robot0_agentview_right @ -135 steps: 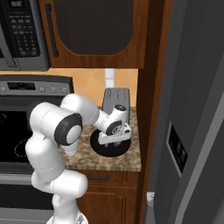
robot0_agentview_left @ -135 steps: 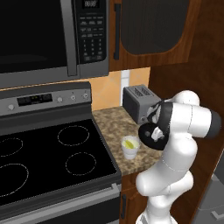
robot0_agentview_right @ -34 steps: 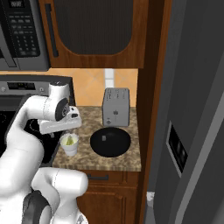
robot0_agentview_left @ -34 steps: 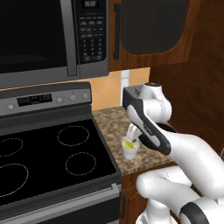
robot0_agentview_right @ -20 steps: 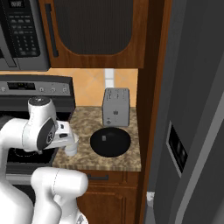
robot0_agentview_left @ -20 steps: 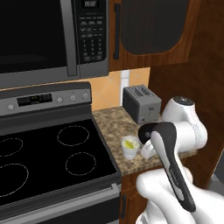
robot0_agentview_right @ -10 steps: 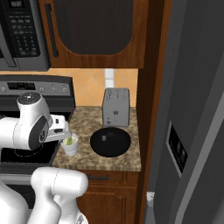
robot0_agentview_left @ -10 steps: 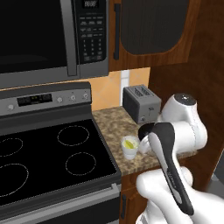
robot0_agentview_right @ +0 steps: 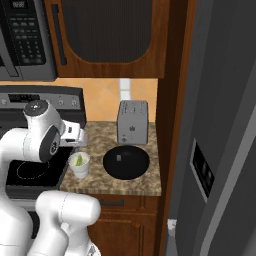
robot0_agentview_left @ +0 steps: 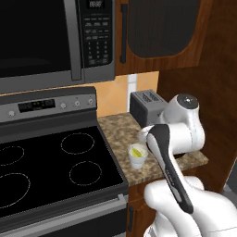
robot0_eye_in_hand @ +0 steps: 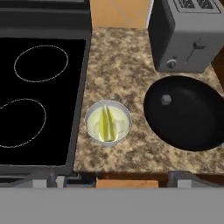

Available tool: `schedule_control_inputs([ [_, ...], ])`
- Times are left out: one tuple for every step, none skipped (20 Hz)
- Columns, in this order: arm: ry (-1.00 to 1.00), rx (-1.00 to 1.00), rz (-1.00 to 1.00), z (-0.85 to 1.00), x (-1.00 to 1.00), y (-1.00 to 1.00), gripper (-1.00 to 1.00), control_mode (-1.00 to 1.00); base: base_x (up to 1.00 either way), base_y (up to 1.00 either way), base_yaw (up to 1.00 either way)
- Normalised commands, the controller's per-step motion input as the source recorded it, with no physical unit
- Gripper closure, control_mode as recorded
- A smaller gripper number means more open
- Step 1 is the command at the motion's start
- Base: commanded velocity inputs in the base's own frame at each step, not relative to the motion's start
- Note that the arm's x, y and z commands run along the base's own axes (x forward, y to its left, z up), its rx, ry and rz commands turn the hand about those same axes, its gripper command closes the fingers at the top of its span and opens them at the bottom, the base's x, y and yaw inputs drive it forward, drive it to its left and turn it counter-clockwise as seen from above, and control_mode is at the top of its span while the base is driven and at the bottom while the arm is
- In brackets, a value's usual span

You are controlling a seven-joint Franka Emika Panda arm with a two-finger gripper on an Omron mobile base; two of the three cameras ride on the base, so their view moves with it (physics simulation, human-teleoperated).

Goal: Grab a lemon wedge from the fridge and one ice cube from the ice bowl, and put them in the glass of lemonade.

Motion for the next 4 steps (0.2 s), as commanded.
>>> schedule_control_inputs([
  [-0.12,0.13,-0.18,0.06,0.0,0.01,-1.0,-1.0,0.0,0.0,0.0],
  [-0.05,0.11,-0.17,0.0,0.0,0.21,-1.0,-1.0,0.0,0.0,0.0],
  [-0.05,0.09,-0.17,0.0,0.0,0.2,-1.0,-1.0,0.0,0.0,0.0],
  [-0.05,0.08,-0.2,0.0,0.0,0.22,-1.0,-1.0,0.0,0.0,0.0],
])
